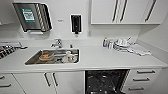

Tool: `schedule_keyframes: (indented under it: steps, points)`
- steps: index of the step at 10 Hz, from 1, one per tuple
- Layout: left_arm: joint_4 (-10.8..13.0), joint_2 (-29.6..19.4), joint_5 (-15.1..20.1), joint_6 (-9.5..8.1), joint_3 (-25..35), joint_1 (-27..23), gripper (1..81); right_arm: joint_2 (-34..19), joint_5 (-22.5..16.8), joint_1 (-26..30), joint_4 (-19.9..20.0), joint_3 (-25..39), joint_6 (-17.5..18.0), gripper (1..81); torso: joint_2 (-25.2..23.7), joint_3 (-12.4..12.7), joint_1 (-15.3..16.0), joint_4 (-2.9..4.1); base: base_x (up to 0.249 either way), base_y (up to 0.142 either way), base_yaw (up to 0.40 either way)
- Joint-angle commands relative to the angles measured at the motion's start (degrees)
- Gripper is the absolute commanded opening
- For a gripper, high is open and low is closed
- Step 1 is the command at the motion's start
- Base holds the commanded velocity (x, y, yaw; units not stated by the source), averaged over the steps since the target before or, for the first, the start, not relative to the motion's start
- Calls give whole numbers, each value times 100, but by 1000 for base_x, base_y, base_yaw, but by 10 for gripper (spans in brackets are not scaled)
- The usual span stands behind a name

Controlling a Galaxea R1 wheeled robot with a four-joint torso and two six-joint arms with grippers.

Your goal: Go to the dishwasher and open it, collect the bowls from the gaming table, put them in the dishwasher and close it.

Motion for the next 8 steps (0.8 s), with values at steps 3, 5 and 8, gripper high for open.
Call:
schedule_keyframes:
  steps: [3, 5, 8]
  points:
    - [1, -40, 302, -3, 9, -189, 811, -5, -246, 230, 75, 31, 27, 811, 951, 0, -614, 0, 0, 0, 0]
    - [-8, -31, 302, -3, 9, -180, 811, -5, -246, 213, 84, 40, 36, 811, 1351, 174, -870, 0, 0, 0, 0]
    - [-8, -31, 302, -3, 9, -189, 811, -5, -254, 195, 58, 40, 36, 811, 1819, 686, -1167, 0, 0, 0, 0]
